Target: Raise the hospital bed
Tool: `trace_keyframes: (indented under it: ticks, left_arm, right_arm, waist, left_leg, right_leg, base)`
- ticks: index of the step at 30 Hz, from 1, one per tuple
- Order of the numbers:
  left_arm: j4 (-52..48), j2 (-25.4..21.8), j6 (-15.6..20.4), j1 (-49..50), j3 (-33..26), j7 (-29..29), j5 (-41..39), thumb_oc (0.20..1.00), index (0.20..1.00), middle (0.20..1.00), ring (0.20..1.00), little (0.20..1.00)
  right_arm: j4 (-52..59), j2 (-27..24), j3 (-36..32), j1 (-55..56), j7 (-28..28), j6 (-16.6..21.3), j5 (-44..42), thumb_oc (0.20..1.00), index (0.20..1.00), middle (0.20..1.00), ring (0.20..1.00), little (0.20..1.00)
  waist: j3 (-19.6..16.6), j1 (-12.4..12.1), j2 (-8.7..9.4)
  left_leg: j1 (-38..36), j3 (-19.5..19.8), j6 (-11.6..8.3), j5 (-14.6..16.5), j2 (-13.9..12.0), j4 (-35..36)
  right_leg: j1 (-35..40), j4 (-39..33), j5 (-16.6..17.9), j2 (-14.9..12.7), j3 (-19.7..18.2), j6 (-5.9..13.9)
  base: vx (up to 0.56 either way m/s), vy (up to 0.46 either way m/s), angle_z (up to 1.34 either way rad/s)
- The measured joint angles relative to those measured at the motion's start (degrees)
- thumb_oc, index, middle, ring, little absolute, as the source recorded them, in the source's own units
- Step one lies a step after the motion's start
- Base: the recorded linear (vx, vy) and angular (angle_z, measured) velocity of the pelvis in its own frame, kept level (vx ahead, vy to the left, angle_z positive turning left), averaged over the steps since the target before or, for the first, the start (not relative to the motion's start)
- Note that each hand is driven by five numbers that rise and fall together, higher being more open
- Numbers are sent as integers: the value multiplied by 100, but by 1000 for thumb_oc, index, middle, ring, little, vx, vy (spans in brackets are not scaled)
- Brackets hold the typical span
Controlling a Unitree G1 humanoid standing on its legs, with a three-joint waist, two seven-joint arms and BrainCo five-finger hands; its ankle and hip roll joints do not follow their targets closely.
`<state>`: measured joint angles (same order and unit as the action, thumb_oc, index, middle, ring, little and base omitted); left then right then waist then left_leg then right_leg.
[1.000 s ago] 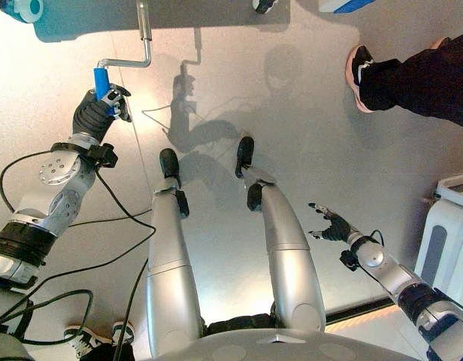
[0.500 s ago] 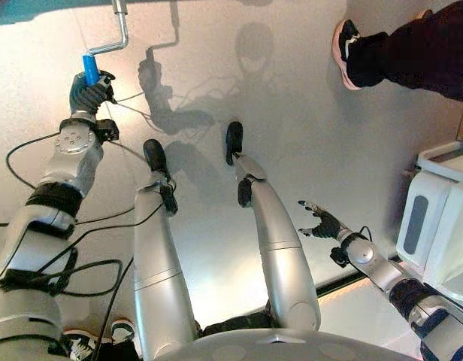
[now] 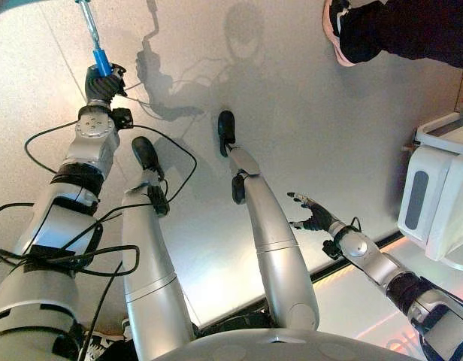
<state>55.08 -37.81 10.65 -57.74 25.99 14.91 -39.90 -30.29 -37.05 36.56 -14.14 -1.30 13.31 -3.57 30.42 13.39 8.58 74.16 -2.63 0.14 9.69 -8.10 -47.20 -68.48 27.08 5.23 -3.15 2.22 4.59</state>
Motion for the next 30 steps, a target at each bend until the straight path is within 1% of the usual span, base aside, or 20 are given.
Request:
trace_keyframes:
  ticks: [2, 3, 5, 7, 10, 13, 14, 17, 18, 20, 22, 23, 24, 25, 27, 28, 29, 30]
  left_arm:
    - [-3, 36, -1, 0, -14, 82, -4, 200, 200, 200, 200, 200]
    - [-35, 144, -1, -2, 10, 126, -20, 200, 200, 200, 200, 200]
    - [-122, 205, -1, 3, 45, 158, -23, 200, 200, 200, 200, 200]
    - [-355, 233, -14, 2, 290, 196, -32, 200, 200, 200, 200, 200]
    - [-805, 281, -10, 32, 586, 208, -109, 200, 200, 200, 200, 200]
    - [-1410, 156, -3, 149, 893, 212, -388, 200, 200, 200, 200, 200]
    - [-1753, 64, -7, 225, 1010, 205, -502, 200, 200, 200, 200, 200]
    - [-2213, -147, -1, 367, 1196, 186, -716, 200, 200, 200, 200, 200]
    - [-2477, -336, 0, 421, 1300, 145, -893, 200, 200, 200, 200, 200]
    - [-2837, -453, 14, 489, 1427, 55, -1080, 200, 200, 200, 200, 200]
    - [-3343, -835, 23, 633, 1546, -17, -1357, 200, 200, 200, 200, 200]
    - [-3450, -856, 23, 672, 1620, -66, -1385, 200, 200, 200, 200, 200]
    - [-3549, -994, 19, 712, 1613, -108, -1408, 200, 200, 200, 200, 200]
    - [-3991, -1241, 17, 896, 1648, -223, -1603, 200, 200, 200, 200, 200]
    - [-4366, -1696, 19, 1104, 1678, -438, -1625, 200, 200, 200, 200, 200]
    - [-4467, -1779, 19, 1156, 1702, -482, -1688, 200, 200, 200, 200, 200]
    - [-4647, -1975, 25, 1291, 1648, -579, -1769, 200, 200, 200, 200, 200]
    - [-4692, -2151, 18, 1333, 1638, -649, -1774, 200, 200, 200, 200, 200]
  right_arm:
    - [-2, -1, 24, -28, -3, 0, 0, 1000, 1000, 1000, 1000, 1000]
    - [4, -10, 26, -37, -5, -1, 5, 1000, 1000, 1000, 1000, 1000]
    - [7, -16, 88, -80, -6, -1, 9, 1000, 1000, 1000, 1000, 1000]
    - [49, -74, 156, -79, -7, 0, 17, 1000, 1000, 1000, 1000, 1000]
    - [50, -109, 167, -82, -12, -1, 55, 1000, 1000, 1000, 1000, 1000]
    - [102, -176, 158, -76, -38, -1, 140, 1000, 1000, 1000, 1000, 1000]
    - [100, -222, 151, -77, -50, -1, 197, 1000, 1000, 1000, 1000, 1000]
    - [109, -234, 126, -41, -56, -5, 291, 1000, 1000, 1000, 1000, 1000]
    - [77, -231, 83, -8, -63, -4, 308, 1000, 1000, 1000, 1000, 1000]
    - [44, -225, 28, 51, -82, -9, 384, 1000, 1000, 1000, 1000, 1000]
    - [-40, -214, -60, 105, -118, -11, 421, 1000, 1000, 1000, 1000, 1000]
    - [-74, -212, -78, 125, -124, -15, 421, 1000, 1000, 1000, 1000, 1000]
    - [-135, -212, -95, 144, -134, -13, 424, 1000, 1000, 1000, 1000, 1000]
    - [-239, -207, -109, 175, -135, -17, 496, 1000, 1000, 1000, 1000, 1000]
    - [-408, -203, -205, 329, -139, -21, 539, 1000, 1000, 1000, 1000, 1000]
    - [-441, -201, -220, 376, -137, -23, 543, 1000, 1000, 1000, 1000, 1000]
    - [-520, -182, -253, 409, -137, -22, 546, 1000, 1000, 1000, 1000, 1000]
    - [-562, -181, -281, 413, -139, -15, 547, 1000, 1000, 1000, 1000, 1000]
  waist:
    - [-3, 5, 5]
    - [-12, 45, 18]
    - [-22, 109, 34]
    - [-28, 149, 44]
    - [-28, 149, 44]
    - [-28, 140, 44]
    - [-28, 133, 44]
    - [-28, 120, 44]
    - [-27, 107, 42]
    - [-27, 96, 42]
    - [-24, 46, 36]
    - [-24, 17, 37]
    - [-24, -40, 37]
    - [-24, -73, 37]
    - [-20, -252, 30]
    - [-20, -294, 29]
    - [-19, -351, 29]
    - [-13, -473, 18]
  left_leg:
    - [1, -43, 12, 44, -25, -61]
    - [-3, -73, 22, 53, -34, -81]
    - [1, -99, 31, 86, -38, -134]
    - [-15, -169, 55, 103, -32, -168]
    - [-80, -214, 71, 101, -10, -190]
    - [-184, -297, 67, 100, 1, -164]
    - [-266, -368, 85, 85, 17, -127]
    - [-378, -402, 77, 89, 55, -90]
    - [-429, -405, 52, 39, 106, -27]
    - [-527, -410, 13, -35, 190, 105]
    - [-715, -440, -27, -114, 239, 295]
    - [-776, -449, -43, -125, 240, 329]
    - [-853, -461, -53, -132, 243, 383]
    - [-1020, -464, -87, -207, 294, 561]
    - [-1280, -446, -139, -317, 369, 844]
    - [-1326, -432, -150, -338, 374, 893]
    - [-1364, -387, -184, -376, 386, 953]
    - [-1370, -347, -209, -407, 393, 972]
  right_leg:
    - [-27, 63, -15, 9, -40, 12]
    - [-56, 112, -22, 21, -59, 30]
    - [-91, 196, -60, 21, -108, 34]
    - [-149, 333, -100, 3, -176, 75]
    - [-192, 504, -166, -24, -223, 78]
    - [-195, 613, -234, -67, -273, 64]
    - [-203, 713, -265, -101, -325, 65]
    - [-195, 845, -355, -143, -364, 35]
    - [-211, 954, -404, -213, -365, 16]
    - [-214, 1019, -474, -268, -366, -15]
    - [-115, 1020, -497, -338, -369, -56]
    - [-78, 1011, -487, -333, -368, -82]
    - [-30, 1008, -490, -340, -372, -88]
    - [85, 970, -502, -373, -368, -105]
    - [260, 918, -545, -431, -339, -134]
    - [296, 888, -564, -431, -322, -147]
    - [327, 867, -577, -432, -280, -165]
    - [343, 885, -590, -440, -252, -187]
  base:
    - [13, -67, -9]
    - [10, -122, -4]
    - [6, -118, -3]
    - [6, -82, 0]
    - [9, -95, 2]
    - [5, -91, 5]
    - [8, -97, 4]
    - [1, -86, 9]
    - [-8, -48, 20]
    - [-40, -48, 24]
    - [-59, -49, 14]
    - [-51, -39, 5]
    - [-46, -56, 7]
    - [-43, -53, 14]
    - [-32, -38, 19]
    - [-10, -12, 14]
    - [-30, -4, 14]
    - [-34, -4, 12]
